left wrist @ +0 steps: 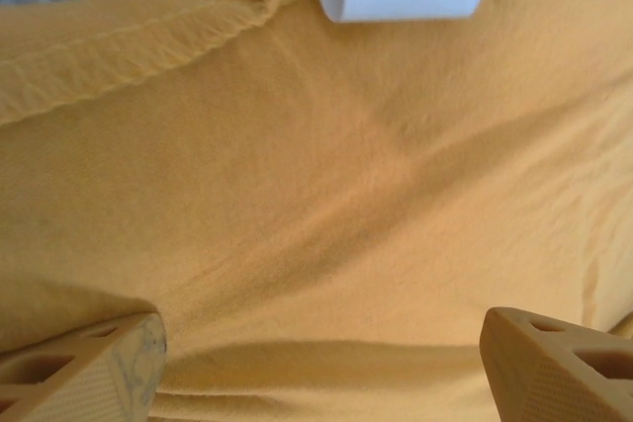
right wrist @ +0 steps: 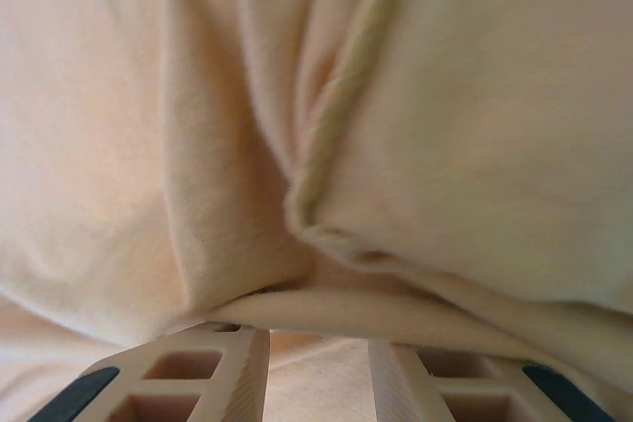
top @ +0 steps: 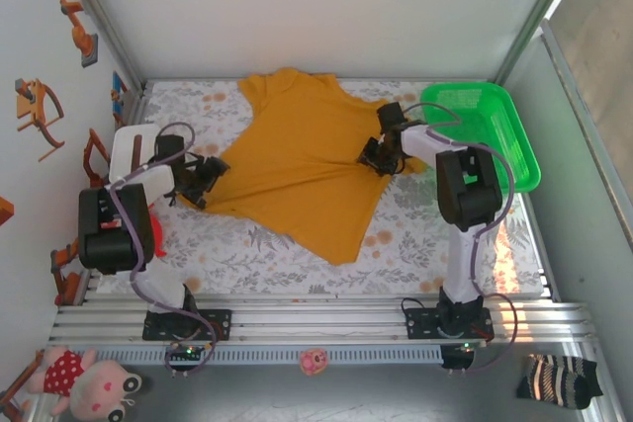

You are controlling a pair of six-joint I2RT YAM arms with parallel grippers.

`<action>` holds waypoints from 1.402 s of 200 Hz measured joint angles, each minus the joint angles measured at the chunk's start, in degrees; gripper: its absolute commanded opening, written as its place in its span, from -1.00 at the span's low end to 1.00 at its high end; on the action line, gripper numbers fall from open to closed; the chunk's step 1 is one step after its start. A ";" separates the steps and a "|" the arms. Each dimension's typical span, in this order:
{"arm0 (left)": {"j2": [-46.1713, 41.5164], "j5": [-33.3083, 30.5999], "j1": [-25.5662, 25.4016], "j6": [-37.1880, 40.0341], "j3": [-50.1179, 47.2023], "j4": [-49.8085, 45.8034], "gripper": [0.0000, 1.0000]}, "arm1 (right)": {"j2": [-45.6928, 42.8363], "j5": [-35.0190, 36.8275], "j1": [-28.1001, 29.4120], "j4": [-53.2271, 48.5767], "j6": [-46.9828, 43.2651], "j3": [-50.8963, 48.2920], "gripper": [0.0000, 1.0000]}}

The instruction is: Fold the inside-out t-shirt

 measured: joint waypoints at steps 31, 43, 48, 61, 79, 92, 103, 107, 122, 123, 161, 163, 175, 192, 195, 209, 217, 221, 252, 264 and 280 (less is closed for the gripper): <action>-8.90 -2.75 -7.34 -4.96 -9.22 2.08 0.66 | 0.22 0.81 -1.57 -2.78 -2.51 1.07 -0.36; -12.46 -4.09 -10.19 -7.56 -11.96 1.77 0.67 | 0.26 1.09 -1.77 -3.76 -3.41 1.49 -0.36; -13.99 -4.85 -11.41 -8.57 -12.85 1.20 0.67 | 0.26 1.18 -1.84 -4.07 -3.76 1.68 -0.36; -17.42 -6.80 -14.14 -10.69 -13.84 -1.64 0.70 | 0.31 1.14 -1.84 -4.79 -4.70 2.23 -0.36; -20.85 -9.70 -15.50 -11.61 -11.52 -6.08 0.75 | 0.22 0.15 -1.84 -5.44 -5.79 3.06 -0.36; -20.74 -12.15 -15.34 -10.25 -6.14 -9.18 0.78 | -0.28 -0.68 -1.81 -5.51 -6.14 3.19 -0.36; -18.78 -13.51 -14.95 -7.93 0.42 -10.60 0.79 | -1.33 -1.36 -1.75 -5.68 -6.34 3.17 -0.36; -18.01 -13.68 -14.82 -7.26 2.69 -10.69 0.79 | -1.73 -1.53 -1.75 -5.70 -6.38 3.17 -0.36; -12.35 -13.18 -13.88 -3.37 12.44 -10.03 0.79 | -4.31 -1.81 -1.36 -5.60 -6.45 2.40 -0.36; -11.54 -13.11 -13.75 -2.95 13.38 -9.97 0.79 | -4.63 -1.81 -1.31 -5.60 -6.45 2.23 -0.36; 11.23 -5.97 -11.89 6.23 37.27 -7.89 0.72 | -13.62 -1.92 2.10 -4.68 -5.86 -3.82 -0.36; 12.26 -5.66 -11.85 6.47 38.16 -7.96 0.71 | -13.99 -1.88 2.32 -4.57 -5.81 -4.20 -0.36; 19.52 -2.89 -11.85 8.31 44.87 -7.41 0.69 | -16.26 -1.84 4.11 -3.74 -5.14 -7.54 -0.36; 27.65 0.22 -12.15 9.57 52.28 -7.19 0.67 | -18.14 -1.66 6.56 -3.45 -4.13 -11.74 -0.36; 29.11 0.68 -12.24 9.70 53.59 -7.08 0.67 | -18.29 -1.62 6.97 -3.45 -3.96 -12.41 -0.36; 33.81 2.21 -12.83 9.77 58.03 -6.88 0.66 | -18.95 -1.40 8.79 -3.28 -3.13 -15.37 -0.37; 35.98 2.78 -13.25 9.73 60.11 -6.54 0.65 | -19.17 -1.36 9.64 -3.04 -2.58 -16.94 -0.36; 36.79 2.97 -13.40 9.70 60.94 -6.38 0.65 | -19.23 -1.33 9.97 -2.95 -2.36 -17.59 -0.36; 42.12 3.13 -14.88 7.74 66.20 -5.53 0.63 | -19.69 -0.68 11.96 -2.67 -0.63 -21.14 -0.36; 43.74 2.67 -15.15 6.47 67.60 -5.46 0.62 | -19.89 -0.39 12.41 -2.38 0.00 -21.90 -0.36; 46.01 1.77 -15.13 5.09 69.61 -5.64 0.62 | -20.04 0.00 12.85 -2.08 0.61 -22.62 -0.36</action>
